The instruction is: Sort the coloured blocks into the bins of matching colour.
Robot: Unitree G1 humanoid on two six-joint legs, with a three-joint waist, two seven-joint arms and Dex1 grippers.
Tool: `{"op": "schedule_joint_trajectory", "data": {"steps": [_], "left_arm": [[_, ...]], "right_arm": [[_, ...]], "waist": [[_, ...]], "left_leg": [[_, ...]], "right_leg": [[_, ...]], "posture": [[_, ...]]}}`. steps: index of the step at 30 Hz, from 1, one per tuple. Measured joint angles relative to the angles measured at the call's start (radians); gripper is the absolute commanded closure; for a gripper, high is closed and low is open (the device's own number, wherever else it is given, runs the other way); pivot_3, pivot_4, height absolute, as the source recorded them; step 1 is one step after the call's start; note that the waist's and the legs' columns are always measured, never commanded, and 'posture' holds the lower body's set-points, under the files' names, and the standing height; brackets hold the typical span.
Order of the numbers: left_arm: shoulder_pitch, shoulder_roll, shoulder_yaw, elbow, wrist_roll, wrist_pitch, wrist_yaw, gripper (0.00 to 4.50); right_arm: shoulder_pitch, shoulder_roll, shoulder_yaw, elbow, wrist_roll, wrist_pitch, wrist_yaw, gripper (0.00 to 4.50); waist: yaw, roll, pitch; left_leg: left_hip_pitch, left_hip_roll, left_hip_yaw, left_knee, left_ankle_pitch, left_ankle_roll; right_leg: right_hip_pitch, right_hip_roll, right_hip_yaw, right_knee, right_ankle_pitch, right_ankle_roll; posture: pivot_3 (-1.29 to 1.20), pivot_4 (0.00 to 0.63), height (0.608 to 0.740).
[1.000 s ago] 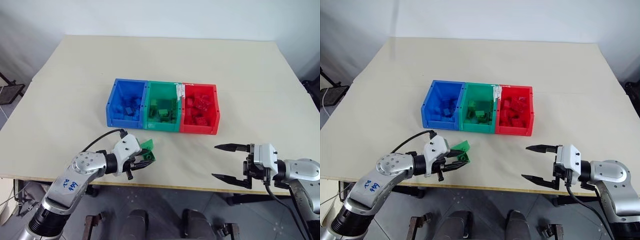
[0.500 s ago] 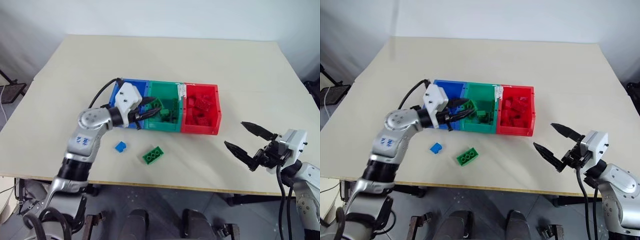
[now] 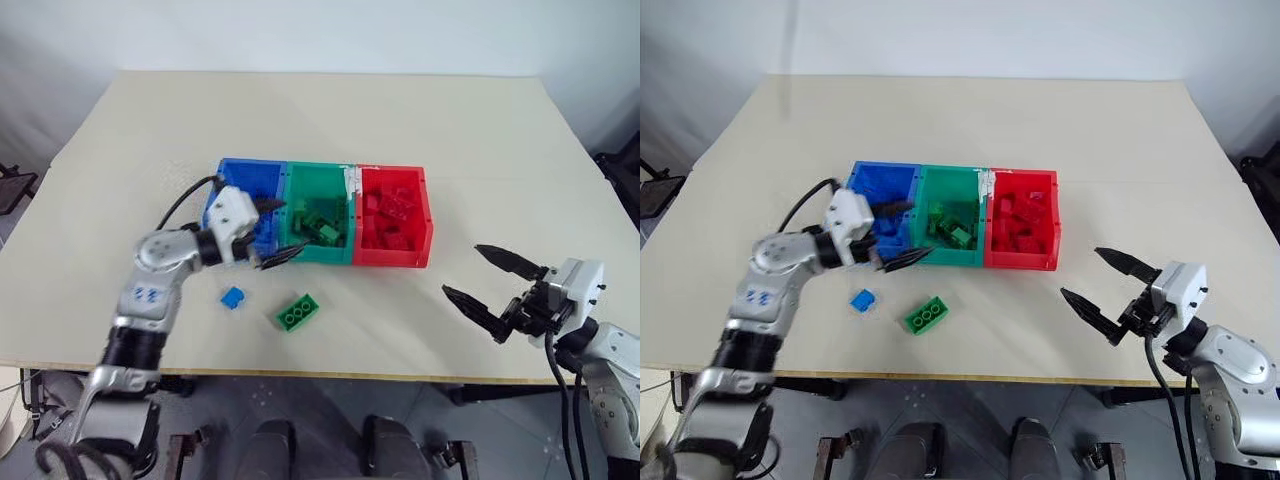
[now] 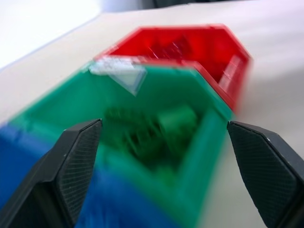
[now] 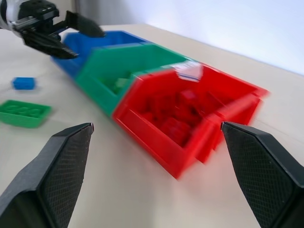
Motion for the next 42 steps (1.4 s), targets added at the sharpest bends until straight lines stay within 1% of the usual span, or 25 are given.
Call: {"op": "schedule_joint_trajectory", "data": {"steps": [2,3,5,6,8,10,12,15,18,21,23,25,27,30,33,37,40,42], "left_arm": [[0.082,0.048,0.062,-0.062,-0.045,0.006,-0.026,0.04],[0.180,0.088,0.144,-0.112,-0.088,0.011,-0.045,0.04],[0.331,0.140,0.269,-0.152,-0.127,0.026,-0.057,0.04],[0.394,0.150,0.332,-0.167,-0.141,0.038,-0.048,0.04],[0.464,0.152,0.409,-0.191,-0.158,0.055,-0.026,0.04],[0.547,0.175,0.457,-0.201,-0.159,0.047,-0.034,0.04],[0.601,0.191,0.479,-0.183,-0.142,0.021,-0.048,0.04],[0.642,0.195,0.476,-0.174,-0.137,0.013,-0.066,0.04],[0.631,0.196,0.413,-0.258,-0.136,0.048,-0.053,0.04],[0.562,0.207,0.294,-0.370,-0.095,0.132,0.005,0.04],[0.490,0.218,0.194,-0.433,-0.056,0.229,0.056,0.04],[0.398,0.215,0.097,-0.474,-0.055,0.354,0.089,0.04],[0.291,0.194,-0.020,-0.502,-0.054,0.473,0.107,0.04],[0.183,0.144,-0.167,-0.521,-0.042,0.606,0.132,0.04],[0.106,0.080,-0.242,-0.514,-0.033,0.701,0.180,0.04],[0.059,0.057,-0.290,-0.512,-0.027,0.796,0.209,0.04],[0.054,0.071,-0.348,-0.488,0.016,0.814,0.220,0.62],[0.045,0.079,-0.356,-0.480,0.028,0.811,0.222,1.22]], "right_arm": [[-0.038,-0.024,0.038,0.021,-0.007,-0.001,0.044,0.00],[-0.069,-0.048,0.078,0.038,-0.022,-0.006,0.092,0.00],[-0.096,-0.086,0.126,0.090,-0.051,-0.017,0.169,0.00],[-0.113,-0.096,0.150,0.126,-0.064,-0.026,0.205,0.00],[-0.152,-0.097,0.188,0.178,-0.078,-0.031,0.252,0.00],[-0.197,-0.097,0.225,0.202,-0.086,-0.033,0.295,0.00],[-0.224,-0.097,0.237,0.226,-0.089,-0.034,0.324,0.00],[-0.269,-0.094,0.264,0.275,-0.100,-0.058,0.361,0.00],[-0.299,-0.090,0.263,0.324,-0.111,-0.093,0.380,0.00],[-0.296,-0.080,0.253,0.335,-0.111,-0.111,0.373,0.00],[-0.285,-0.070,0.232,0.332,-0.102,-0.105,0.350,0.00],[-0.253,-0.072,0.208,0.323,-0.095,-0.093,0.332,0.00],[-0.203,-0.074,0.183,0.304,-0.092,-0.084,0.316,0.00],[-0.147,-0.081,0.157,0.255,-0.087,-0.068,0.291,0.00],[-0.086,-0.094,0.118,0.205,-0.085,-0.061,0.263,0.00],[-0.007,-0.094,0.097,0.130,-0.082,-0.047,0.225,0.00],[0.056,-0.090,0.078,0.076,-0.082,-0.046,0.191,0.00],[0.072,-0.086,0.072,0.050,-0.081,-0.044,0.173,0.00]], "waist": [[0.004,0.000,0.000],[-0.005,0.000,0.000],[-0.011,0.000,0.000],[-0.010,0.000,0.000],[-0.001,0.000,0.000],[0.008,-0.001,0.000],[0.016,-0.001,0.000],[0.019,-0.001,0.000],[0.020,-0.001,0.000],[0.018,-0.001,0.000],[0.017,0.000,0.000],[0.017,-0.001,0.000],[0.021,0.000,0.000],[0.014,0.000,0.000],[0.013,0.000,0.000],[0.014,0.000,0.000],[0.018,0.000,0.000],[0.018,0.000,0.000]], "left_leg": [[0.000,0.000,0.000,0.001,0.000,0.000],[0.001,0.000,0.001,0.000,-0.001,0.001],[0.001,0.001,0.001,0.000,-0.002,0.001],[0.001,0.002,0.001,0.000,-0.002,0.001],[0.000,0.001,0.000,0.001,-0.002,0.001],[0.001,0.001,0.000,0.002,-0.003,0.001],[0.001,0.001,0.000,0.002,-0.003,0.001],[0.000,0.001,0.000,0.002,-0.003,0.001],[0.000,0.001,0.000,0.002,-0.003,0.001],[0.000,0.001,0.000,0.001,-0.003,0.001],[0.000,0.001,0.000,0.001,-0.003,0.001],[0.000,0.001,0.000,0.002,-0.003,0.001],[0.000,0.000,0.000,0.002,-0.003,0.001],[0.000,0.000,0.001,0.002,-0.003,0.001],[0.000,0.001,0.001,0.001,-0.003,0.000],[0.000,0.001,0.001,0.001,-0.003,0.000],[0.000,0.000,0.001,0.002,-0.003,0.001],[0.000,0.000,0.001,0.002,-0.003,0.001]], "right_leg": [[0.000,0.000,0.000,0.000,0.000,0.000],[0.000,0.000,0.001,-0.001,0.000,0.000],[0.000,0.001,0.001,-0.001,0.000,-0.001],[0.000,0.001,0.001,-0.001,0.000,-0.001],[0.001,0.000,0.000,-0.001,0.000,-0.001],[0.001,0.000,0.000,0.000,0.000,-0.001],[0.001,0.000,0.000,-0.001,0.000,-0.001],[0.001,0.000,0.000,-0.001,0.000,-0.001],[0.001,0.000,0.000,-0.001,0.000,-0.001],[0.001,0.001,0.000,0.000,0.000,-0.001],[0.001,0.001,0.000,0.001,0.000,-0.001],[0.000,0.001,0.000,0.001,0.000,-0.001],[0.001,0.001,0.000,0.001,0.000,-0.001],[0.000,0.001,0.001,0.001,0.000,-0.001],[0.000,0.001,0.001,0.001,0.000,-0.001],[0.000,0.001,0.001,0.001,0.000,-0.001],[0.000,0.001,0.002,0.000,0.000,-0.001],[0.000,0.001,0.002,0.000,0.000,-0.001]], "posture": [[0.00,0.150,0.740],[0.00,0.150,0.740],[0.00,0.150,0.740],[0.00,0.150,0.740],[0.00,0.150,0.740],[0.00,0.150,0.740],[0.00,0.150,0.740],[0.00,0.150,0.740],[0.00,0.150,0.740],[0.00,0.150,0.740],[0.00,0.150,0.740],[0.00,0.150,0.740],[0.00,0.150,0.740],[0.00,0.150,0.740],[0.00,0.150,0.740],[0.00,0.150,0.740],[0.00,0.150,0.740],[0.00,0.150,0.740]]}}
